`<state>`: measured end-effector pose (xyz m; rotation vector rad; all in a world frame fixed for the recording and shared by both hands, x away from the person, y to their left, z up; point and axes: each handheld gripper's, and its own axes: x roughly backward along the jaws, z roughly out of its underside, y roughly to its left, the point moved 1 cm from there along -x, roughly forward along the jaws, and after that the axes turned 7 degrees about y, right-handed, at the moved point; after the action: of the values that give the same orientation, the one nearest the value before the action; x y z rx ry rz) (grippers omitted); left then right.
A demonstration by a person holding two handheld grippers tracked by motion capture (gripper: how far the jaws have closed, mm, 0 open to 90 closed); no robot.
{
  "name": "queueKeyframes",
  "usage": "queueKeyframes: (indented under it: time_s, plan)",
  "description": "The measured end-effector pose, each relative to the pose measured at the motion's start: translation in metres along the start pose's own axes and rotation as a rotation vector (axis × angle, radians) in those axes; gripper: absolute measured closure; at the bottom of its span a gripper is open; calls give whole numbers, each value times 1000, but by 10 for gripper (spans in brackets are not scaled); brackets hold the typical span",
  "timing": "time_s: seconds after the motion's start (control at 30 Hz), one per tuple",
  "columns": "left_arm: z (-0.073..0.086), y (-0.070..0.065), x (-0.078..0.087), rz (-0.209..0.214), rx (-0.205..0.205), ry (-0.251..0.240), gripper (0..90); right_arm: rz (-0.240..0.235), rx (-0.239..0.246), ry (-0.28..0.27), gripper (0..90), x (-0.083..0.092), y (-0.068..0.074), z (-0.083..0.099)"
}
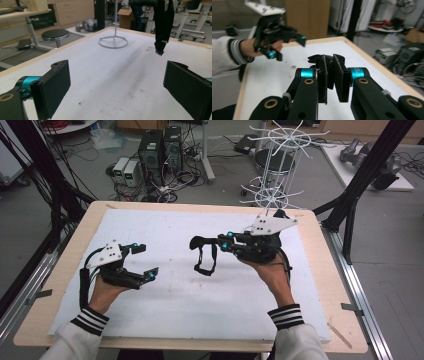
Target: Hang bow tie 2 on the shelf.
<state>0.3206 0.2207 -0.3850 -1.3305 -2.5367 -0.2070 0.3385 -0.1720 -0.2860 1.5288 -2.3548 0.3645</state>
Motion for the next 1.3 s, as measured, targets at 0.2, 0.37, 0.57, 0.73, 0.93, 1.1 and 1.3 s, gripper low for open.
queueKeyframes:
  time_s: [0.2,0.37,0.57,0.73,0.93,1.1,1.3]
  plan:
    - [16,2,10,-40,27,-20,77,74,-14,-34,827,13,-4,4]
    - [27,2,14,-66,34,-26,77,124,-28,-53,827,23,-9,6]
    - [41,1,13,-81,47,-34,77,194,-46,-90,827,34,-14,8]
    - [49,0,15,-102,66,-70,77,265,-65,-106,827,44,-19,10]
    - [55,1,15,-107,70,-84,77,324,-85,-131,827,55,-27,13]
    - [59,0,17,-122,70,-109,77,367,-100,-137,827,61,-32,15]
    - [65,1,20,-134,71,-127,77,418,-121,-153,827,67,-38,17]
